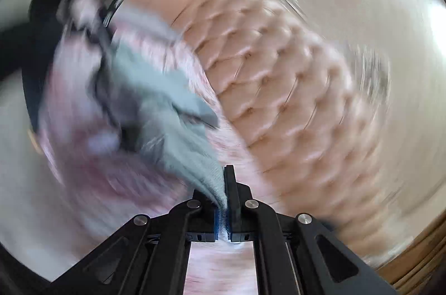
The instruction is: Fold clothes
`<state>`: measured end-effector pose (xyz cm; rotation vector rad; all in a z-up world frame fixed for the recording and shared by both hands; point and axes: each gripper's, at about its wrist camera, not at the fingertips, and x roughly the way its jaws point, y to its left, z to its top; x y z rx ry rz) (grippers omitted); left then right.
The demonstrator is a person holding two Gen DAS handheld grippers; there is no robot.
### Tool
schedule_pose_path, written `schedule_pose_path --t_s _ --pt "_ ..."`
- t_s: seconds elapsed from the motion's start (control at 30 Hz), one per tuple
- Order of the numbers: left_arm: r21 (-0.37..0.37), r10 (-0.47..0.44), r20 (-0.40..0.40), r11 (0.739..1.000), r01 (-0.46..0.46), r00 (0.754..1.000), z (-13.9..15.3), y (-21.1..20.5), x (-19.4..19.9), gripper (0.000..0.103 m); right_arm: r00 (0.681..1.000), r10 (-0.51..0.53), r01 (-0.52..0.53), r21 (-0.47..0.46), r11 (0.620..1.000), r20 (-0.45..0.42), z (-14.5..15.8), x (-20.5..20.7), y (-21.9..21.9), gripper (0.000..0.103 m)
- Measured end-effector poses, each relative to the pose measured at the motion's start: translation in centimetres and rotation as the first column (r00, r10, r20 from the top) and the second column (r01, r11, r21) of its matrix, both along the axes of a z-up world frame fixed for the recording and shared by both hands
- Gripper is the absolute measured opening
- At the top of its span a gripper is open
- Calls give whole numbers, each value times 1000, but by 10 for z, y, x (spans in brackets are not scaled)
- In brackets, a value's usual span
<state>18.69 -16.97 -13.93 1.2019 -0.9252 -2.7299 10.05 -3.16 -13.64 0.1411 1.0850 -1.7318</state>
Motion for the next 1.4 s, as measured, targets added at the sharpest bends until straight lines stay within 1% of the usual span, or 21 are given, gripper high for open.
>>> schedule_pose_path --t_s 0.07,0.1,0.17,0.27,0.3,0.37,0.47,0.53,0.6,0.67,0.73,0.83,0.97,1.07,1.17,1.23,1.33,1.4 --pt "85 22 -52 996 -18 998 44 -17 1 9 988 -10 18 -50 999 153 30 -15 2 2" --pt "133 23 -71 991 -13 997 65 -24 3 9 975 -9 25 -68 997 222 45 -23 3 2" --pt "213 10 -99 977 12 995 104 -35 7 8 940 28 0 -83 997 340 76 -35 6 2" --pt "323 -24 -121 945 62 992 162 -52 11 8 891 125 -98 -84 992 436 124 -40 11 2" --pt "349 -34 -129 934 78 991 181 -56 12 8 875 157 -136 -79 988 458 139 -38 14 2" --pt "371 -50 -154 923 105 987 216 -60 17 8 851 226 -218 -73 973 474 173 -35 21 2" --pt "367 -64 -198 920 134 978 261 -59 22 8 857 288 -284 -75 956 427 224 -29 29 2" --pt "345 -66 -228 927 144 971 285 -55 26 8 879 292 -281 -87 956 377 262 -26 33 2" --pt "305 -66 -259 941 147 964 304 -46 31 8 904 282 -267 -90 959 320 289 -21 34 2" --pt "276 -61 -278 951 140 959 313 -39 33 8 932 262 -251 -77 965 251 308 -14 36 2" --pt "254 -55 -279 959 129 959 314 -33 34 8 955 238 -232 -55 971 176 321 -6 38 2" --pt "242 -46 -272 963 115 961 305 -24 35 8 966 216 -213 -32 976 144 323 3 41 2" --pt "221 -43 -259 970 103 965 288 -10 35 8 969 191 -189 -28 982 154 309 0 49 2" --pt "197 -37 -246 977 87 969 276 2 35 8 976 163 -167 15 986 141 294 -1 54 2" --pt "172 -30 -233 982 71 972 264 14 34 8 985 133 -140 57 989 105 280 5 62 2" --pt "164 -26 -222 984 63 975 257 21 34 8 987 122 -131 79 988 109 272 8 66 2" --pt "185 -41 -203 980 79 978 255 28 38 8 986 117 -130 111 985 116 265 11 73 2" --pt "162 -55 -199 983 88 979 257 35 39 9 986 118 -133 134 982 116 263 13 78 2"
